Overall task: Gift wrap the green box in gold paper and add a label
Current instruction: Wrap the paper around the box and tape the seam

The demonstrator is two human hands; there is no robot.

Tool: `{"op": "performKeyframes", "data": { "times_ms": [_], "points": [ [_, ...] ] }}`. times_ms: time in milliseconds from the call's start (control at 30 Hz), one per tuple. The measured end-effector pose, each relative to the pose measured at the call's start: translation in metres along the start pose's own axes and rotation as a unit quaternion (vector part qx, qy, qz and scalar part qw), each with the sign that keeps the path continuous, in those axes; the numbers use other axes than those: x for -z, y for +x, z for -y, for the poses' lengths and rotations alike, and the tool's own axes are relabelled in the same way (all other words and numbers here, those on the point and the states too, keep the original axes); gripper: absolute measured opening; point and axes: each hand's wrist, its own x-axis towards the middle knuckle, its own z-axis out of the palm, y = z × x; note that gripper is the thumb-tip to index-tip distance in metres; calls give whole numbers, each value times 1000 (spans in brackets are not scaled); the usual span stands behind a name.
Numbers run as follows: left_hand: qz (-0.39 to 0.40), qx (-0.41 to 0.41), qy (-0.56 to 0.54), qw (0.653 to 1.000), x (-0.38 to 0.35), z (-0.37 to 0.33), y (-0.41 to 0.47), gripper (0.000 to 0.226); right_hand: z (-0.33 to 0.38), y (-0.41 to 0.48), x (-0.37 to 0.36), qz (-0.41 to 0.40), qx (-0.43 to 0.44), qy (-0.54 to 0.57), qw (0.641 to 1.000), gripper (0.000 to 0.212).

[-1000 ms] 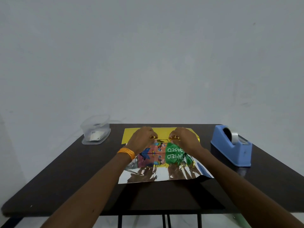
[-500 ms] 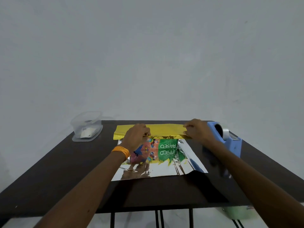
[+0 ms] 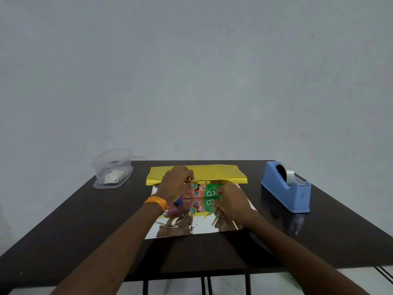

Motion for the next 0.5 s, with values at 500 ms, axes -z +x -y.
{"op": "performKeyframes", "data": {
  "times_ms": [500],
  "points": [
    [-15, -3, -8, 1000, -4, 3, -1, 17, 1, 1, 3, 2, -16, -12, 1000, 31]
  ]
}}
